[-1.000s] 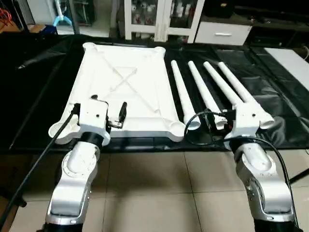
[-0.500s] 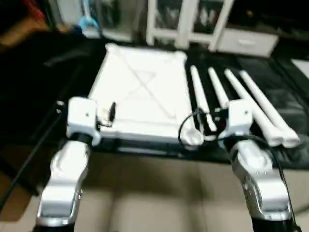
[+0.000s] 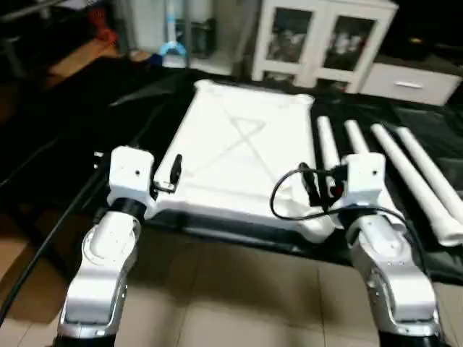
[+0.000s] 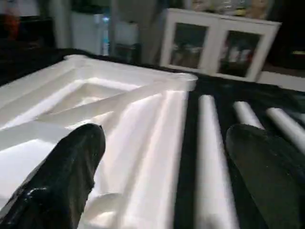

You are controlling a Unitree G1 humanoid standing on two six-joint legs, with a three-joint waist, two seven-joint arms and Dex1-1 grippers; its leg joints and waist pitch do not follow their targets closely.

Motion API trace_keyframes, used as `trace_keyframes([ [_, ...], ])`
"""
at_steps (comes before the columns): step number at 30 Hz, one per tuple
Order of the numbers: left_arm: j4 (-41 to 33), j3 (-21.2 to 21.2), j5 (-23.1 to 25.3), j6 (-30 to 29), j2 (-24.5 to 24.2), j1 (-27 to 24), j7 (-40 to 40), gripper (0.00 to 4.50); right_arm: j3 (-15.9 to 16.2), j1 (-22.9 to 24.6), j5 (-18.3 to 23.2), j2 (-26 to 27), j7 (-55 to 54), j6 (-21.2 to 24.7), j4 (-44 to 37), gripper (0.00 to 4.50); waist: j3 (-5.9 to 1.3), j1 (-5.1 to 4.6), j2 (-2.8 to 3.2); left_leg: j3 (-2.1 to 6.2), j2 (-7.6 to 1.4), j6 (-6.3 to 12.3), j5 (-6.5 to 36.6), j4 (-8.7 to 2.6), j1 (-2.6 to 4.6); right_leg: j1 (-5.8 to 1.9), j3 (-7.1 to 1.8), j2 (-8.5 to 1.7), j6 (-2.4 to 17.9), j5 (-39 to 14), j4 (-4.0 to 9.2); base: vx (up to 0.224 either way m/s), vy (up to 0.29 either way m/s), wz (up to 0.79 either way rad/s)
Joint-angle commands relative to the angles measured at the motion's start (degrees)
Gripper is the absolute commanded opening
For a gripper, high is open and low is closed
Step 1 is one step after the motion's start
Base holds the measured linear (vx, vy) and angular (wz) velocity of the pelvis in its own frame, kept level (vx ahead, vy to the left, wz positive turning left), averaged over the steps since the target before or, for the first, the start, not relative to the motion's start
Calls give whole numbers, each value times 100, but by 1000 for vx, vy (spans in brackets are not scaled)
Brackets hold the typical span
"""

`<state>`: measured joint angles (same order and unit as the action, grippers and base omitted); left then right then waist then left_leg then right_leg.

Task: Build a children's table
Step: Move to table

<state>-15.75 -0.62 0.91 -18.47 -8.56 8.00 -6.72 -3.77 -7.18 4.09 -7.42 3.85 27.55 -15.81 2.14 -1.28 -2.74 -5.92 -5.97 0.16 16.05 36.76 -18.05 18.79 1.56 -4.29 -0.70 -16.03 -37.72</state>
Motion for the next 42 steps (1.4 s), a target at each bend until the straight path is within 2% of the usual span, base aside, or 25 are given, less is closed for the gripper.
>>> trace_keyframes([
  [1, 148, -77, 59, 59, -55, 97, -50, 450, -51, 29, 3, 17, -39, 122, -59, 448, -310, 289, -109, 19, -206, 917, 14, 190, -528, -799, -796, -923, 1379, -1354, 949, 77, -2, 9],
  [3, 214, -38, 74, 60, -43, 152, 41, 450, -4, 69, 36, 48, -6, 200, -109, 448, -262, 239, 57, 86, -393, 489, -433, -91, -540, -719, -486, -635, 1722, -1097, 860, 93, 27, -1],
  [4, 217, -41, 60, 25, -11, 165, 65, 450, 7, 76, 57, 45, 16, 244, -164, 448, -233, 105, 299, 123, -513, 407, -462, -488, -244, -427, -42, -130, 1476, -833, 640, 93, 39, -3],
  [5, 210, -56, 51, 5, 6, 165, 58, 450, 4, 77, 54, 37, 18, 256, -186, 448, -378, -188, 360, 584, -768, 976, -837, -573, 532, 141, 252, 146, 1092, -333, 108, 141, 49, -2],
  [7, 172, -182, 43, -27, 9, 112, -37, 450, -32, 92, 33, 24, -10, 256, -222, 448, -401, -267, 428, 614, -1190, 1545, -1351, -478, 887, 737, 169, -35, 164, -513, -297, 142, 48, 1],
  [10, 94, -347, 7, -106, -16, 42, -183, 450, -172, 179, 60, 51, -133, 272, -331, 448, -184, -12, 92, -422, -1008, 133, 1031, -877, 576, 515, 133, -224, 663, 273, 89, 66, 19, -37],
  [11, 94, -347, 7, -106, -16, 42, -183, 450, -172, 179, 60, 51, -133, 272, -331, 448, -184, -12, 92, -422, -1008, 133, 1031, -877, 576, 515, 133, -224, 663, 273, 89, 112, -56, -50],
  [12, 109, -348, 4, -94, -20, 38, -196, 450, -195, 212, 62, 72, -170, 261, -349, 448, -197, 194, 16, -779, -186, -91, 1970, -124, 528, 235, -611, -242, 1413, -1481, 769, 174, -66, -81],
  [13, 142, -329, 8, -78, -20, 54, -202, 450, -198, 233, 62, 88, -189, 269, -373, 448, -224, 386, -132, -372, -30, 11, 1361, 508, 72, -450, -1374, -753, 2062, -2916, 1037, 144, -50, -48],
  [14, 217, -283, 38, -25, -19, 114, -141, 450, -145, 252, 44, 98, -159, 326, -425, 448, -225, 446, -153, 29, -74, 78, 363, 642, -490, -745, -1245, -822, 2024, -2007, 798, 128, -18, -48],
  [16, 264, -250, 72, -3, -15, 179, -85, 450, -41, 254, -5, 74, -100, 358, -415, 448, -222, 248, -117, 141, 6, -66, -326, 615, -510, -513, -888, -517, 1972, -961, 779, 99, -19, -19],
  [19, 272, -262, 81, -18, -14, 229, -98, 450, 76, 236, -34, 105, -80, 381, -383, 448, -97, 167, 373, 116, -303, 161, -259, -232, -179, -127, -231, -178, 1390, -2641, 1069, 61, 40, 5],
  [21, 261, -277, 75, -24, -17, 223, -114, 450, 94, 228, -33, 114, -85, 388, -386, 448, -99, -157, 576, 669, -909, -125, 2832, -839, 6, -69, 144, 155, 780, -2013, 352, 89, 109, -11],
  [22, 239, -294, 68, -35, -22, 200, -127, 450, 114, 217, -36, 121, -92, 401, -396, 448, -207, -198, 578, 874, -1102, 102, 3182, -963, 323, 126, 139, 81, 719, -788, -19, 102, 96, -10],
  [25, 228, -315, 59, -28, -17, 127, -124, 450, 132, 191, -31, 132, -88, 419, -404, 448, -201, -353, 373, 742, -844, 1445, 1587, -791, 392, 307, 140, -71, 304, 96, 36, 116, 36, 3],
  [26, 229, -315, 54, -23, -7, 117, -118, 450, 145, 190, -33, 125, -72, 423, -406, 448, -179, -292, 236, 425, -537, 1487, 1197, -634, 66, 26, -23, -313, 509, 344, 474, 87, -19, 3],
  [27, 254, -306, 40, -18, 13, 128, -104, 450, 166, 175, -38, 109, -46, 422, -390, 448, -314, -83, 30, 3, -118, 1202, 509, -112, -519, -666, -407, -639, 832, 236, 797, 83, -43, 2],
  [30, 278, -293, 30, -13, 30, 139, -89, 450, 197, 154, -28, 68, 13, 433, -404, 448, -333, 121, 86, 66, -260, 722, -525, 107, -822, -843, -485, -719, 1183, -68, 850, 96, -27, -2],
  [32, 307, -299, 35, 14, 33, 121, -83, 450, 209, 138, -38, 8, 43, 507, -394, 448, -330, 15, 412, 226, -552, 918, -1226, -465, -372, -471, 155, -12, 973, 172, 509, 121, 6, -5],
  [34, 299, -303, 36, 14, 37, 102, -82, 450, 146, 127, 0, 0, 45, 525, -386, 448, -462, -257, 424, 589, -1412, 886, -928, -529, 788, 484, 143, -11, 434, -559, -140, 164, 33, -15],
  [37, 289, -297, 37, 8, 46, 90, -79, 450, 129, 123, -16, -40, 54, 513, -378, 448, -198, -37, 258, -161, -1357, -153, 1005, -949, 461, 488, 242, -180, 177, 72, -185, 81, 24, -48],
  [39, 270, -308, 51, 2, 39, 77, -82, 450, 119, 139, -9, -39, 54, 519, -392, 448, -129, 72, -25, -753, -626, -494, 2334, -471, 488, 447, -219, -209, 937, -1167, 631, 115, -73, -55],
  [40, 264, -311, 58, 0, 42, 73, -83, 450, 115, 144, 2, -42, 49, 524, -398, 448, -194, 293, -86, -446, -290, -154, 1383, 269, -130, -412, -1012, -920, 1311, -2569, 1020, 144, -83, -53],
  [41, 258, -321, 69, 6, 48, 67, -77, 450, 114, 160, 22, -53, 63, 520, -415, 448, -297, 362, -192, -72, -345, 97, 281, 528, -699, -830, -1014, -1106, 1420, -1928, 838, 157, -38, -45],
  [42, 257, -313, 47, 48, 62, 60, -78, 450, 119, 168, 26, -61, 71, 518, -423, 448, -370, 393, -36, 20, -353, 59, -222, 454, -729, -780, -947, -1014, 1529, -987, 722, 101, -14, -26],
])
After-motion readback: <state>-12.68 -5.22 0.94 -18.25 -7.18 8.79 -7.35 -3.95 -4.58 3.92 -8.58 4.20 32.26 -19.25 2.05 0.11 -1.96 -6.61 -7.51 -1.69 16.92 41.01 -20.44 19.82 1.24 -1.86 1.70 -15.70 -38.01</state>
